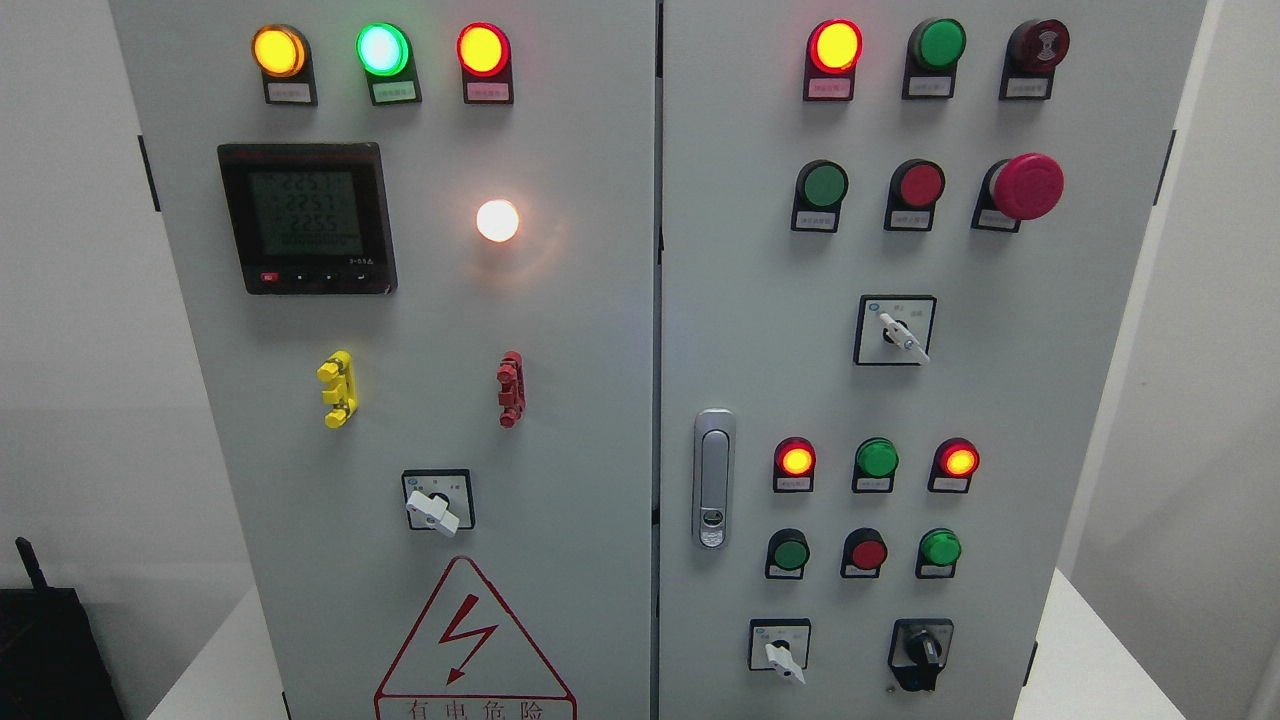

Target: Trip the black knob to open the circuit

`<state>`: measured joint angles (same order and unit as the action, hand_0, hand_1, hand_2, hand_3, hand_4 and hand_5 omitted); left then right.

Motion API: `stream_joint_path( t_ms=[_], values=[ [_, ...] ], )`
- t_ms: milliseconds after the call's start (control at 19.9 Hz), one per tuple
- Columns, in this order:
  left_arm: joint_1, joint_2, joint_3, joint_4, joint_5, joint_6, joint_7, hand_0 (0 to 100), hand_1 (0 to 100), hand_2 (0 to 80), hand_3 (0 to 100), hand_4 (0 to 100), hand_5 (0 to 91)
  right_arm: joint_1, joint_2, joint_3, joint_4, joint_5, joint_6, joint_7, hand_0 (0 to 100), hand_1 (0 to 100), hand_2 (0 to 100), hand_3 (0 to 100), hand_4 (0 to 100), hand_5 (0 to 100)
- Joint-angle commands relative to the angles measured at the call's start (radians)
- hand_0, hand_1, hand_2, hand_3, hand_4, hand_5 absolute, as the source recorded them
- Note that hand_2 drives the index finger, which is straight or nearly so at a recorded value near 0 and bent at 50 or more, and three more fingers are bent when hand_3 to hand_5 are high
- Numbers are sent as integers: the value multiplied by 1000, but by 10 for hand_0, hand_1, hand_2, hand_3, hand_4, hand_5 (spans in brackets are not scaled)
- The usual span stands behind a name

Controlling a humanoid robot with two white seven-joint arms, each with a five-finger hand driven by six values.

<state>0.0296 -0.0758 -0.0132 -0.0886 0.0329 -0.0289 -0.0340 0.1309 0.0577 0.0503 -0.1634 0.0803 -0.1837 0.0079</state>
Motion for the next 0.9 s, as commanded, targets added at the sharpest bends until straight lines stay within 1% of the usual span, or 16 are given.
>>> stream_joint_path(
  t_ms=[0, 301, 452, 552, 702, 803, 853],
  values=[
    [0, -1, 1, 1, 2, 1, 0, 120, 389, 0, 0, 0, 0, -2, 2, -1, 1, -4, 0, 4, 27, 272, 0, 0, 0, 0],
    [0, -1, 1, 1, 2, 1, 0, 120, 389, 0, 0, 0, 0, 1, 2, -3, -11, -13, -2, 4, 26, 271, 0, 0, 0, 0],
    [0, -1, 1, 1, 2, 1, 0, 120, 389, 0, 0, 0, 0, 9, 4, -4, -54, -14, -19, 3, 25, 272, 0, 0, 0, 0],
    [0, -1, 1, 1, 2, 0, 0, 120, 389, 0, 0, 0, 0, 36, 2, -6, -125, -14, -25, 3, 22, 279, 0, 0, 0, 0],
    [0, -1, 1, 1, 2, 1, 0, 120, 389, 0, 0, 0, 0, 97, -4, -3, -281, -14, -29, 1, 26, 295, 0, 0, 0, 0],
    [0, -1, 1, 1, 2, 1, 0, 120, 389, 0, 0, 0, 0, 125, -7, 3, -370, -14, -33, 0, 33, 313, 0, 0, 0, 0],
    [0, -1, 1, 1, 2, 1, 0, 120, 389, 0, 0, 0, 0, 136, -9, 5, -407, -14, -37, 0, 42, 327, 0, 29, 0, 0]
  ],
)
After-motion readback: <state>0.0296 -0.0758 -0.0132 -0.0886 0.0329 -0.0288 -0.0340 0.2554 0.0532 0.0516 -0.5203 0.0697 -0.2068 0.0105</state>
